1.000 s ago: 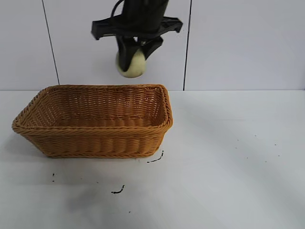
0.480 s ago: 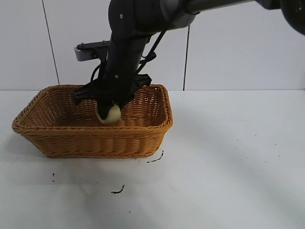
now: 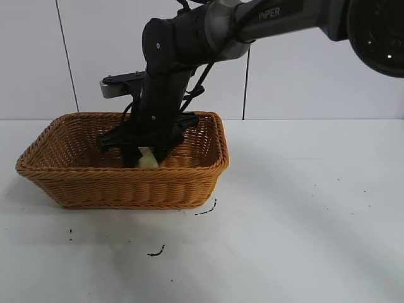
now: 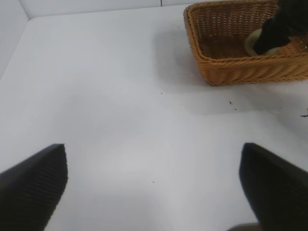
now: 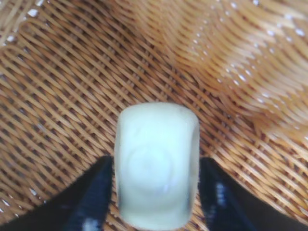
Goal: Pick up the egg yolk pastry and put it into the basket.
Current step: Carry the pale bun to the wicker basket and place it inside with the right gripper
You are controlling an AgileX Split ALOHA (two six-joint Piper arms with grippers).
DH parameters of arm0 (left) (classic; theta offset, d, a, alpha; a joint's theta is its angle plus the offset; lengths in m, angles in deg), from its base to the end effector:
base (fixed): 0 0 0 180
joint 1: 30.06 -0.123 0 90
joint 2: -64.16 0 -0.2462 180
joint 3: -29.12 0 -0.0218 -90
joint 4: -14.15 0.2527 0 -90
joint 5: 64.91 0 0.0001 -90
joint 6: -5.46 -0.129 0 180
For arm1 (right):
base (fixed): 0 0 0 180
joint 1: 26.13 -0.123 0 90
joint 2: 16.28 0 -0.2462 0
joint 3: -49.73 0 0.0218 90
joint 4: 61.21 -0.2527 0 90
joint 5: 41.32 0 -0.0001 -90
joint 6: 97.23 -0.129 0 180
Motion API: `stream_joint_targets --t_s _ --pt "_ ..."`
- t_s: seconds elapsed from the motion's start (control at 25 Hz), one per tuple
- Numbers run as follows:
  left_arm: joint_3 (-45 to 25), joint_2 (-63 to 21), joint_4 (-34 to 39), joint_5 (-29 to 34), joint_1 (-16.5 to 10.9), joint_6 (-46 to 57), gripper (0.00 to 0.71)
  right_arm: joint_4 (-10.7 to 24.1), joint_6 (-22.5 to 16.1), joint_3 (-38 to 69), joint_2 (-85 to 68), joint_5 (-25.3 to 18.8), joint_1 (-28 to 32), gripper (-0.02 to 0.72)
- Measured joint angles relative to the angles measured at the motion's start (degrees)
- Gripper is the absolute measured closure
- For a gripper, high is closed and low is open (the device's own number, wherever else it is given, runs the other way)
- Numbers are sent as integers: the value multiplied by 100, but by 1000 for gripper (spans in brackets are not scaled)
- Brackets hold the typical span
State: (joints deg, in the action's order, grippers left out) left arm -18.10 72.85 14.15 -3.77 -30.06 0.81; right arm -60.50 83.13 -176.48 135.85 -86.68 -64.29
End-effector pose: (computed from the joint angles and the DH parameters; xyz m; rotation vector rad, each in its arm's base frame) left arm 0.0685 0.0000 0.2611 0.0829 2.0416 0.0507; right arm 0.4163 0.3257 0.0766 -0.8843 2.5048 0.2064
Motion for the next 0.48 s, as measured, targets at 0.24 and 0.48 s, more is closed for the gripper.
stream_joint_targets --t_s 0.24,0.48 --pt "0 0 0 0 0 0 14 0 -4 -1278 0 -1052 0 141" --pt "0 0 0 0 0 0 14 179 -4 -1997 -164 -1545 33 141"
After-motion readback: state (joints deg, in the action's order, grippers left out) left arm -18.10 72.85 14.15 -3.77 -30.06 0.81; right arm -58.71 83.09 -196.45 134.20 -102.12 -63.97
